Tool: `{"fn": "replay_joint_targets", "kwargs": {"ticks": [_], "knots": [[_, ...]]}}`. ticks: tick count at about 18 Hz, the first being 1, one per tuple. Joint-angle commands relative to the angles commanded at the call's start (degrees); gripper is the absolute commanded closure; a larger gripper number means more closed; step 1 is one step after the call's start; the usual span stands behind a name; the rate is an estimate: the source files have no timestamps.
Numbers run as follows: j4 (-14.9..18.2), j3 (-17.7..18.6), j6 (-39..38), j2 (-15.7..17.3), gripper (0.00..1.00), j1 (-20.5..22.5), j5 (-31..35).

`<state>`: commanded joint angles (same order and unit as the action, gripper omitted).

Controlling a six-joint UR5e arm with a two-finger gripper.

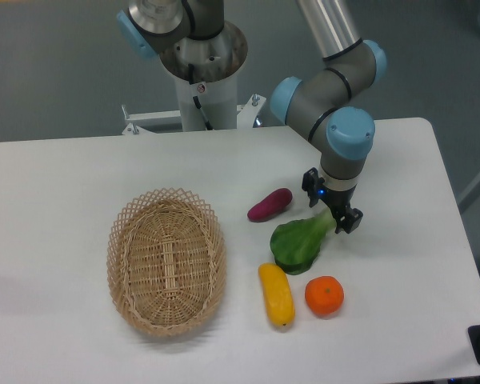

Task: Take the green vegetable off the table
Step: 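Close the gripper on the bok choy's stem, then lift the gripped bok choy up off the table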

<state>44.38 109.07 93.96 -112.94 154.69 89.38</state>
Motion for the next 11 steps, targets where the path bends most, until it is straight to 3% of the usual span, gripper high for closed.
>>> {"fn": "replay_joint_targets", "kwargs": {"ticks": [2, 11], "knots": [[-0.09, 0.0, 0.0, 0.09, 0.6, 0.09, 0.0], [0.44, -1.58, 0.7, 2.02, 0.64, 0.61, -0.61]]}}
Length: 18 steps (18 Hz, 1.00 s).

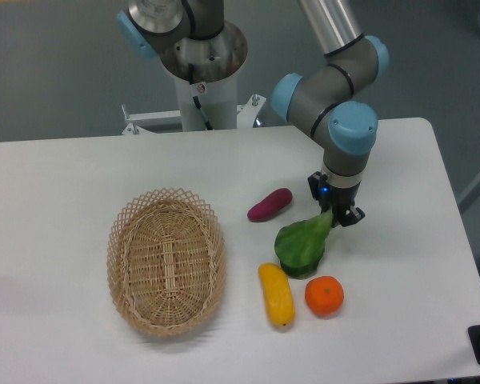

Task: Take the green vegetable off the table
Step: 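Lift the gripped bok choy up off the table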

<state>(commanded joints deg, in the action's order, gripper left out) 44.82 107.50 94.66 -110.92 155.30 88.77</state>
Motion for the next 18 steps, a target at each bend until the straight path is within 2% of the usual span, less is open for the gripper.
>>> {"fn": "replay_joint_targets", "kwargs": {"ticks": [4, 8, 11, 18], "knots": [[0.79, -1.32, 0.44, 2.28, 0.64, 1.23, -1.4], [4.48, -3.51, 0.35, 4.83, 0.63, 2.72, -9.22], [5.01, -5.45, -0.79, 5.27, 0.63, 2.64, -12.56], [4.84, -6.77, -10.36, 8.18, 0.63, 2.64, -23.46]]}}
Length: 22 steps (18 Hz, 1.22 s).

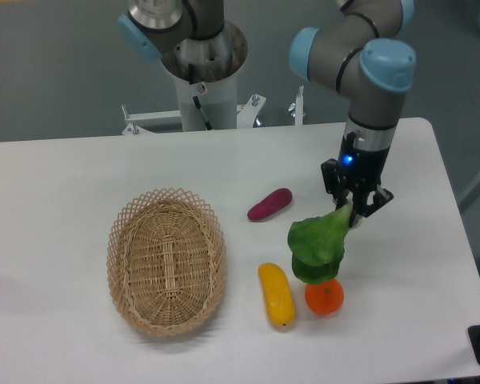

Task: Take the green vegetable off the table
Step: 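Lift the gripped bok choy up off the table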

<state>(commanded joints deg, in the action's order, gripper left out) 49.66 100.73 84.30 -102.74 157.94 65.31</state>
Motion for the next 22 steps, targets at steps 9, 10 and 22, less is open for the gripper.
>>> {"fn": "replay_joint_targets", "kwargs": {"ticks": [9, 10, 22], "knots": [[0.0, -3.96, -6.69, 0.26, 0.63, -0.35, -2.46], [0.0, -3.96, -6.78, 0.26, 0.63, -0.35, -2.47], [-0.18, -4.22, -6.78, 0.26, 0.63, -0.26, -2.47]]}}
